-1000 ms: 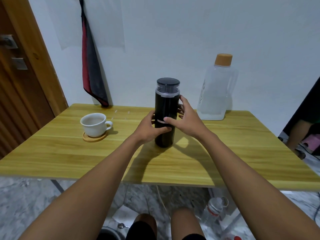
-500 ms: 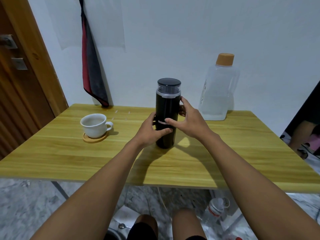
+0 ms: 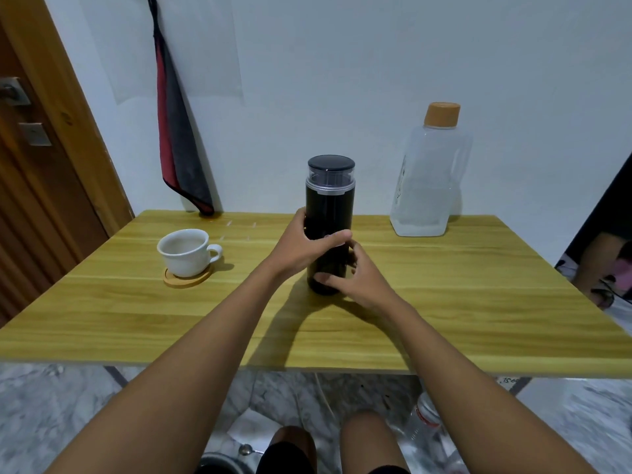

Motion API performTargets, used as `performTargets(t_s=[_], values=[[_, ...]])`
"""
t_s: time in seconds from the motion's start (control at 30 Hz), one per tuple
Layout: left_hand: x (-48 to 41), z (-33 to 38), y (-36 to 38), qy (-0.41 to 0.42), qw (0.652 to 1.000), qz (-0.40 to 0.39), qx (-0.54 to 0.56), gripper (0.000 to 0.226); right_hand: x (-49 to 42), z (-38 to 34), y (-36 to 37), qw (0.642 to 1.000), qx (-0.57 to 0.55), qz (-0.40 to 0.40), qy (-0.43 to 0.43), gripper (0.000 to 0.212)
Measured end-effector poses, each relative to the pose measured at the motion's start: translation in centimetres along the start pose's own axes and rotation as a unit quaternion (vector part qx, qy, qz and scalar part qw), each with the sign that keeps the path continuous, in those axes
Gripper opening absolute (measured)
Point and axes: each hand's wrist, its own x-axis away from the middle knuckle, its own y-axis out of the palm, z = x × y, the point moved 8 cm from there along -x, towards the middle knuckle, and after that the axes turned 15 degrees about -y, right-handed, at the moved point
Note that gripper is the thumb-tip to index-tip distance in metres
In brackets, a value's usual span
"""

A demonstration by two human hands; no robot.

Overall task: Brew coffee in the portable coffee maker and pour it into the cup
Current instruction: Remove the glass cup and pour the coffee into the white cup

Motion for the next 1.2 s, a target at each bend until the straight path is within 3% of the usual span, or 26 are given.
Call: performTargets(t_s=[0.2,0.53,0.73,0.97,1.2], values=[[-0.5,0.3,0.6,-0.015,0.996,0.090,0.018,0.077,-1.1,1.5,1.4,0.993,-0.046,0.094,0.045,0.095],[-0.8,1.8,0.2,0.004,0.999,0.038,0.012,0.067,-1.3,1.1,0.6,0.995,-0.045,0.082,0.015,0.074],[-0.7,3.0,-0.3,0.018,0.997,0.056,0.039,0.063,-1.4,-0.1,0.3,0.992,-0.035,0.120,-0.008,0.077],[-0.7,4.1,-1.0,0.023,0.995,0.060,0.074,0.053,-1.4,-2.1,-0.6,0.993,-0.021,0.116,-0.025,0.055],[-0.4,5.6,-2.1,0.045,0.990,0.050,0.124,0.049,-1.2,-3.1,-1.2,0.993,0.000,0.110,-0.036,0.059]])
